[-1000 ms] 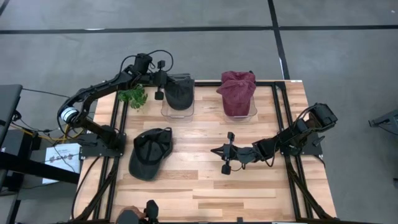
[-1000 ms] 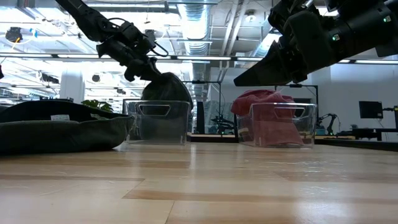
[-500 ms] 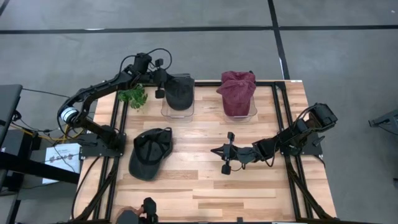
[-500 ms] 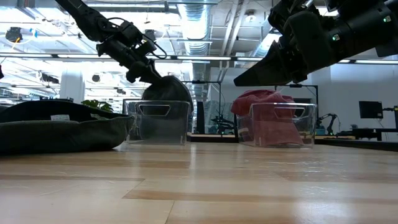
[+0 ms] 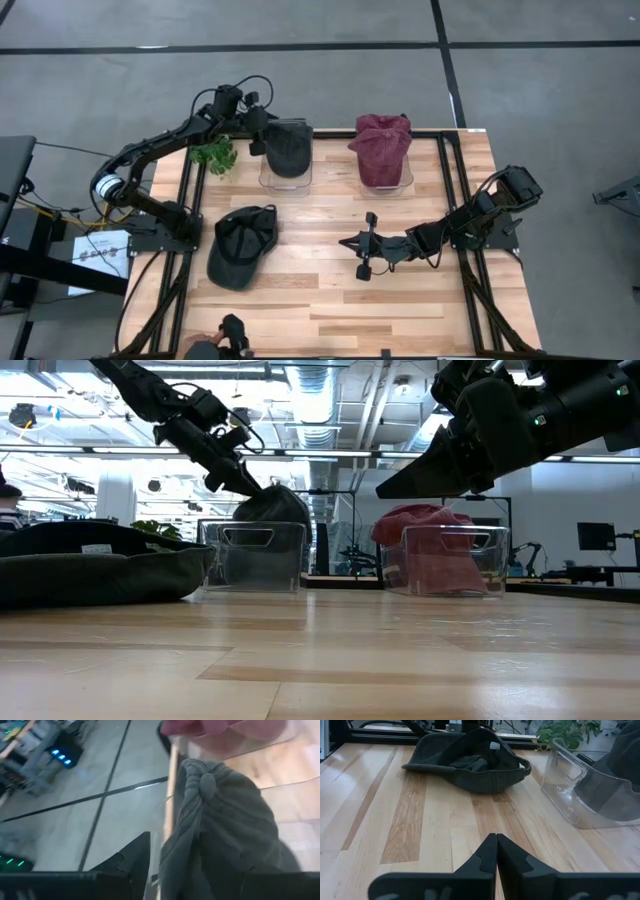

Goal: Pick & Place hat
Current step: Put the right black cap into the left transparent bin, then put the black cap into the left transparent bin

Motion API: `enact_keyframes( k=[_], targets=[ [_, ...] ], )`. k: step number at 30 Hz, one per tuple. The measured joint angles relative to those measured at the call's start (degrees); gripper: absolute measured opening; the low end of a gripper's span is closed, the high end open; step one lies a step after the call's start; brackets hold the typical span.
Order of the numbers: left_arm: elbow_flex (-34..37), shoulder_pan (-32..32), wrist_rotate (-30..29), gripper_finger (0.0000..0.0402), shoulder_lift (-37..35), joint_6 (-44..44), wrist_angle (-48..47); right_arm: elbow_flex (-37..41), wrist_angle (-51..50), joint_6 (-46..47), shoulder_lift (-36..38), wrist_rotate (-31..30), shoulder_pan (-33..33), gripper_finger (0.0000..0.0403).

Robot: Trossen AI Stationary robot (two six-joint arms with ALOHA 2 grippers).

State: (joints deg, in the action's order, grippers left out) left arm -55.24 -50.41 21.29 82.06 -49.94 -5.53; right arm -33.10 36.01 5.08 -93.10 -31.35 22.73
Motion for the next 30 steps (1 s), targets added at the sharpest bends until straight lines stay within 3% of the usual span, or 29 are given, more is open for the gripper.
enact_keyframes(
  k=[8,13,16,23,30],
  targets=[
    [0.0,0.18,-13.5,0.0167,-6.0,2.68,0.0,0.0,0.0,0.0,0.0,0.0,0.0,0.0],
    [0.32,1.64,-24.85,0.0158,-10.94,9.64,-0.31,0.0,0.0,0.87,0.0,0.0,0.0,0.0],
    [2.65,3.95,-25.9,0.0151,-14.85,14.87,-0.69,0.0,0.0,0.95,0.0,0.0,0.01,0.0],
    [9.97,14.96,-26.82,0.0132,-23.88,20.64,-2.18,0.0,0.0,1.01,0.0,0.0,0.03,0.0],
    [16.39,31.76,-39.45,0.0122,-29.62,29.45,-3.0,0.0,0.0,2.05,0.0,-0.05,0.06,0.0]
  ],
)
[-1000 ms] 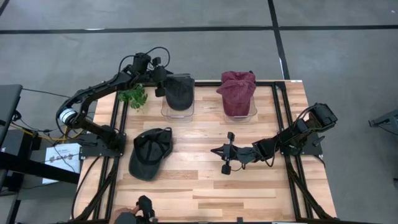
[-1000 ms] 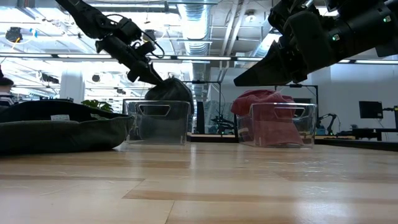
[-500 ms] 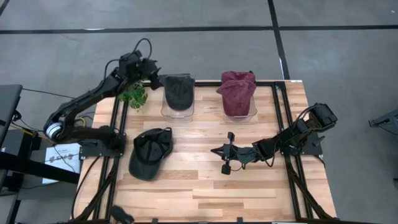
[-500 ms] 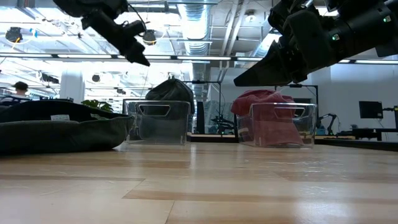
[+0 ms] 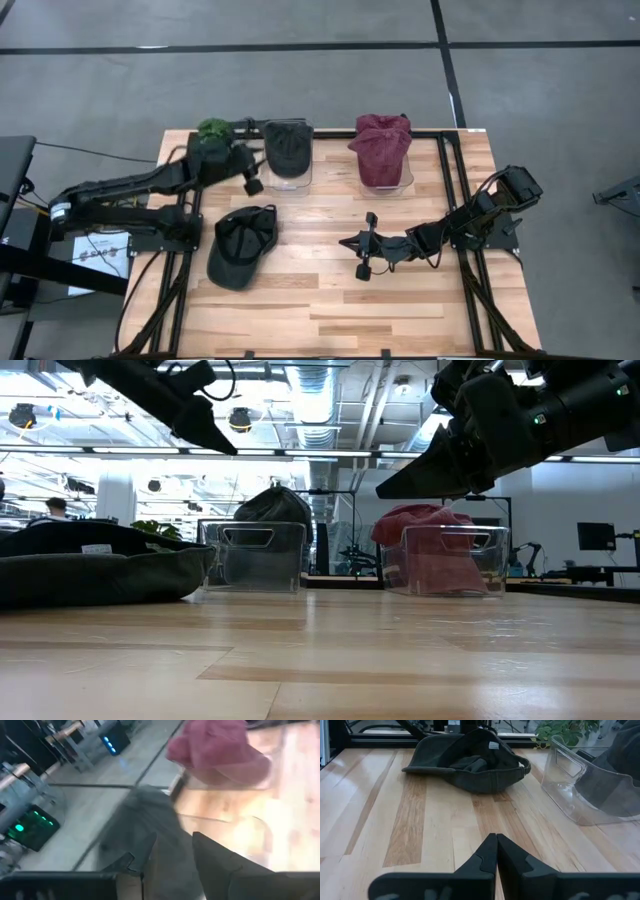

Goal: Pick & Place hat
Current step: Put the black cap into the left transparent bin

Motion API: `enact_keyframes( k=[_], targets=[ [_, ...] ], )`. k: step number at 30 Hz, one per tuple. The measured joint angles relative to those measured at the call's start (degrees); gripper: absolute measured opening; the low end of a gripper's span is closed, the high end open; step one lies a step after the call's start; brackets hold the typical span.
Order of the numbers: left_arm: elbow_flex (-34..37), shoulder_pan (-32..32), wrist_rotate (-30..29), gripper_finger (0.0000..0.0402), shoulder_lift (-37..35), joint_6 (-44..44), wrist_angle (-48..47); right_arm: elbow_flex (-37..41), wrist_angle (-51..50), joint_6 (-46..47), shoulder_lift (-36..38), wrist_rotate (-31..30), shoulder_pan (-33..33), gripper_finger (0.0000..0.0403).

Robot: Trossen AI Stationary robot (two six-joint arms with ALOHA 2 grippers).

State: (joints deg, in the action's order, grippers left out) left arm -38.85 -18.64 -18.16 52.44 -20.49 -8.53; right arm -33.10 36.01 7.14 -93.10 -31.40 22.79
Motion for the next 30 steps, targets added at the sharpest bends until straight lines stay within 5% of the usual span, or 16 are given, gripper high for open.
enact_keyframes(
  k=[6,11,20,30],
  targets=[
    [4.58,15.11,-12.17,0.0121,0.13,11.16,-0.77,0.0,0.0,0.52,0.0,-0.01,0.22,0.0],
    [8.33,25.72,-15.93,0.0121,1.7,24.56,-0.97,0.0,0.0,0.4,0.0,0.02,0.86,0.0],
    [12.04,39.3,-16.56,0.0121,11.29,48.45,-0.47,0.0,0.02,-0.04,0.0,0.04,0.76,0.0],
    [12.02,51.41,-16.34,0.0121,16.3,64.6,0.44,0.0,0.65,0.98,-0.01,0.73,0.85,0.0]
  ],
)
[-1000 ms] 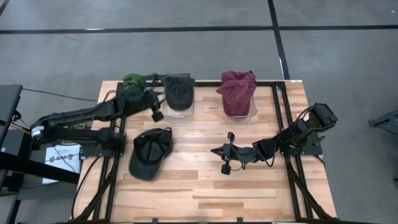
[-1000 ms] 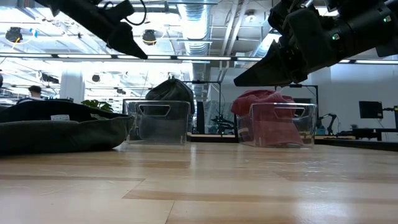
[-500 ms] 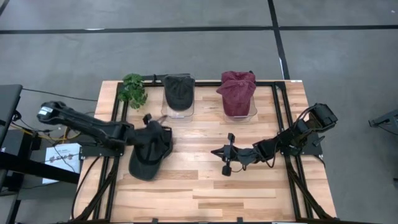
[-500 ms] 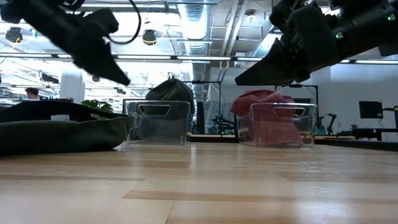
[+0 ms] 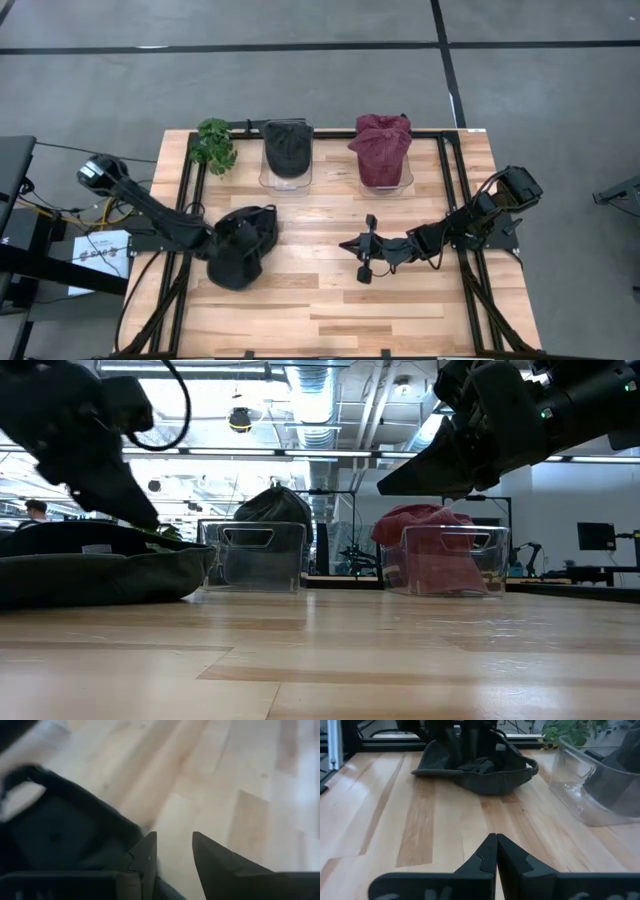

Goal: Pick & Place hat
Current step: Put the black cap into the left transparent bin

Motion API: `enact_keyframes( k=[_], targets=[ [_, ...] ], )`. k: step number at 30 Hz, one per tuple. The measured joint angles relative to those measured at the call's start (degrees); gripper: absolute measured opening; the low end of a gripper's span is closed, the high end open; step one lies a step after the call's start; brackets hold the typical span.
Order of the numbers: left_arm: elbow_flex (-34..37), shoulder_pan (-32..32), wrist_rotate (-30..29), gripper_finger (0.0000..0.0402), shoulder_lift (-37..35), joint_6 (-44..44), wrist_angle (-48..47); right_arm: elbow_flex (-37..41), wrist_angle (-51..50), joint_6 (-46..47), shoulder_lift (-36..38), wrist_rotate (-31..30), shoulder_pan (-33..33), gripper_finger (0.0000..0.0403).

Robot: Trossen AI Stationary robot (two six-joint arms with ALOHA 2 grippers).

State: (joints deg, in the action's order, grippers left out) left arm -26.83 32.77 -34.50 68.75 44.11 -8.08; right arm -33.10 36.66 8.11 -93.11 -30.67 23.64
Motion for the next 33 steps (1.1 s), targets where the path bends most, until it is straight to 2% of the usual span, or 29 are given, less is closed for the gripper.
enact_keyframes(
  k=[7,12,21,29,33],
  targets=[
    [-0.06,6.84,-0.02,0.0119,-0.02,9.23,-0.01,0.0,-0.25,3.99,-0.01,0.77,1.52,0.0],
    [-2.38,9.43,0.42,0.0099,0.01,9.43,-0.04,0.0,-0.21,6.82,0.01,0.63,4.84,0.0],
    [-13.13,12.69,1.97,0.0052,0.01,-3.03,0.01,0.0,3.71,8.59,-0.01,-5.74,11.2,0.0],
    [-21.9,13.77,1.57,0.0034,0.44,-11.77,-0.3,0.0,5.47,8.55,-0.01,-9.18,14.41,0.0],
    [-28.91,13.31,0.27,0.0029,1.46,-19.26,-6.9,0.0,5.43,8.86,-0.01,-10.1,14.75,0.0]
  ],
)
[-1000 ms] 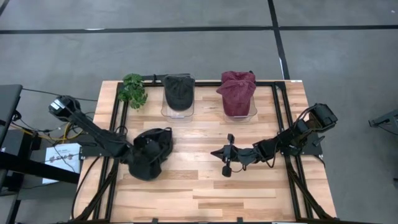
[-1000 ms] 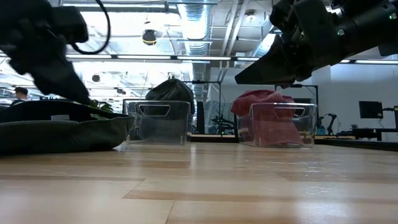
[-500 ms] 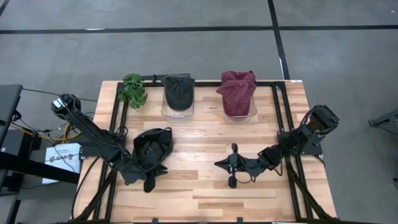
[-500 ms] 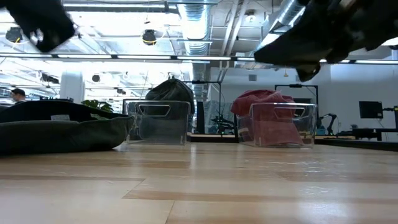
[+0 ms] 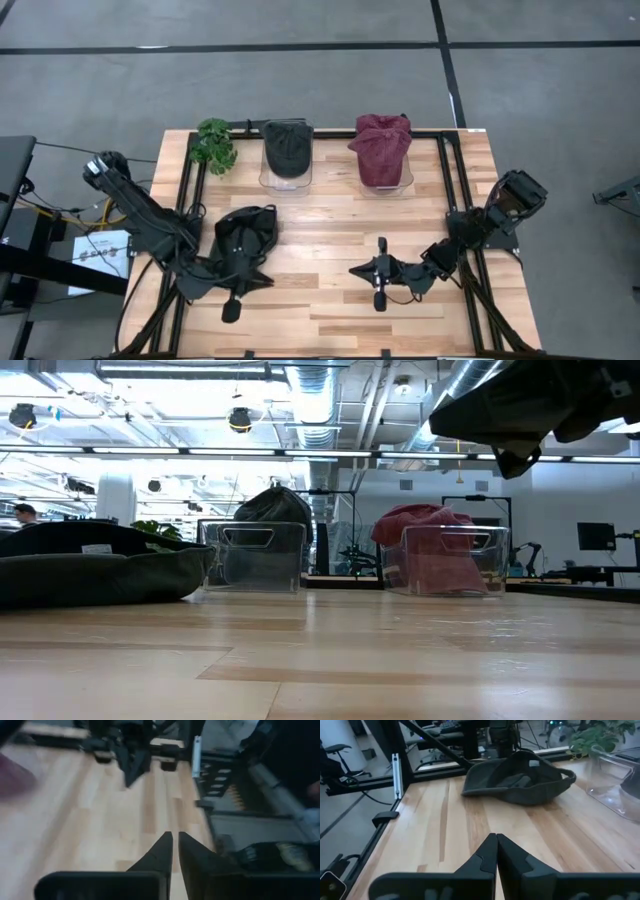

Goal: Pick & Place hat
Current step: Put the black cap into the left transparent bin

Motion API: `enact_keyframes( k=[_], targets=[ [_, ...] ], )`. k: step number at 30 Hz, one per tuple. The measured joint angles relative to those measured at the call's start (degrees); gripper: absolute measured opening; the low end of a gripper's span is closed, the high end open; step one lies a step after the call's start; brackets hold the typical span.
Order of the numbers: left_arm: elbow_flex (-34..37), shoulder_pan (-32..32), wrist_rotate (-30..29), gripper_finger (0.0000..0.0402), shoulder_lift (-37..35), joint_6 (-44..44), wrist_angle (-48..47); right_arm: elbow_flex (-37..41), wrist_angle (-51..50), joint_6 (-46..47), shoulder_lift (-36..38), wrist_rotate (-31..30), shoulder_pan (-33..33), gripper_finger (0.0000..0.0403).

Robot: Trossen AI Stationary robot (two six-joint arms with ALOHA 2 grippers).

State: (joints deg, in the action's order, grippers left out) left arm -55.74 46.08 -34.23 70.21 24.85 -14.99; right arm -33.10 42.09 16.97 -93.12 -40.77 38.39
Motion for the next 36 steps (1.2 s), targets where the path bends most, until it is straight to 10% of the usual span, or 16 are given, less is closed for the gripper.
enact_keyframes(
  k=[9,17,36],
  targets=[
    [-13.63,-4.14,-11.51,0.0026,0.09,-3.68,-28.6,-0.04,4.45,1.02,-5.57,-0.28,-0.83,0.0],
    [-13.76,-10.73,-1.68,0.0026,4.82,8.59,-45.98,-0.15,8.05,0.64,-10.38,2.64,-8.28,0.0],
    [-12.82,-10.66,9.67,0.0057,19.85,19.33,-46.31,-0.22,10.78,-2.47,-8.44,18.62,-15.63,0.0]
  ],
)
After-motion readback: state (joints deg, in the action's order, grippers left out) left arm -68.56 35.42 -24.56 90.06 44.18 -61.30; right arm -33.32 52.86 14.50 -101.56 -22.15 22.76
